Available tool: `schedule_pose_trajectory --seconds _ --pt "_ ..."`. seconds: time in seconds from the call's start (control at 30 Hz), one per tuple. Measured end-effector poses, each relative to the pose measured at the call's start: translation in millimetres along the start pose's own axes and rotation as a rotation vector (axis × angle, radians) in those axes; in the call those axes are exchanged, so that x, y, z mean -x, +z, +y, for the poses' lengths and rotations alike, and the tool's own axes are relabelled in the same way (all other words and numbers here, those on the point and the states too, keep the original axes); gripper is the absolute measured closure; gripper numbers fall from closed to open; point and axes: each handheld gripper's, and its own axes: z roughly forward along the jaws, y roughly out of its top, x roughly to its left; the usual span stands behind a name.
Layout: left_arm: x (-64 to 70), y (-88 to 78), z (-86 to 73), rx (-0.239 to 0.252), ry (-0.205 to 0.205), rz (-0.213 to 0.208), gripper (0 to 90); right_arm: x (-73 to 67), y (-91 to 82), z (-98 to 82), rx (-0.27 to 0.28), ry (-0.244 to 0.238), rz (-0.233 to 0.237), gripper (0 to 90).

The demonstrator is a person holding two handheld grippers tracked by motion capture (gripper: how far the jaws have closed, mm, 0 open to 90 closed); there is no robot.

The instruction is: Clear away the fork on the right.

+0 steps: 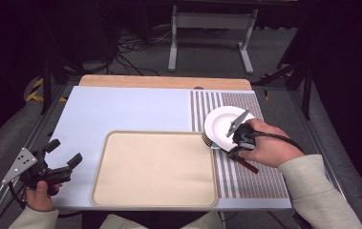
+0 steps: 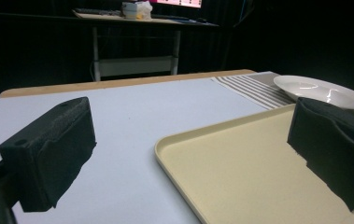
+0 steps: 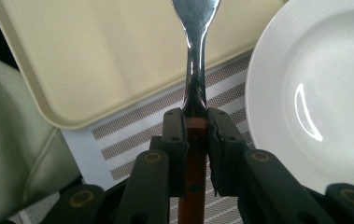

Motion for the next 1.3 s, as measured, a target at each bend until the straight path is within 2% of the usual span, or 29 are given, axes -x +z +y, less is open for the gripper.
schedule_pose_trajectory --seconds 0.13,0.2,0.23,0.33,0.4,0.63,1.3 --pt "0.5 0.0 0.2 -0.001 0.002 -0.001 1.4 -3.8 0.8 8.7 0.009 0.087 0.008 77.6" --pt "0.3 0.0 0.1 0.0 0.002 -0.001 1.4 -4.8 1.0 12.1 0.017 0.154 0.024 77.5" --pt "0.3 0.0 0.1 0.0 0.002 -0.001 1.4 -4.8 1.0 12.1 0.017 0.154 0.024 77.5" --pt "0.1 0.1 0.0 0.0 0.0 -0.002 1.4 -5.7 0.8 17.2 0.011 0.203 0.01 77.5" --pt "0.0 0.2 -0.1 0.0 0.0 -0.002 1.4 -6.4 2.0 21.3 0.015 0.253 0.016 77.5" --pt "-0.1 0.3 -0.3 0.0 -0.004 0.0 1.4 -9.1 2.8 29.5 0.024 0.337 0.031 77.5" --pt "-0.1 0.6 -0.7 -0.002 -0.003 -0.004 1.4 -19.9 16.3 57.6 0.028 0.512 0.056 77.4"
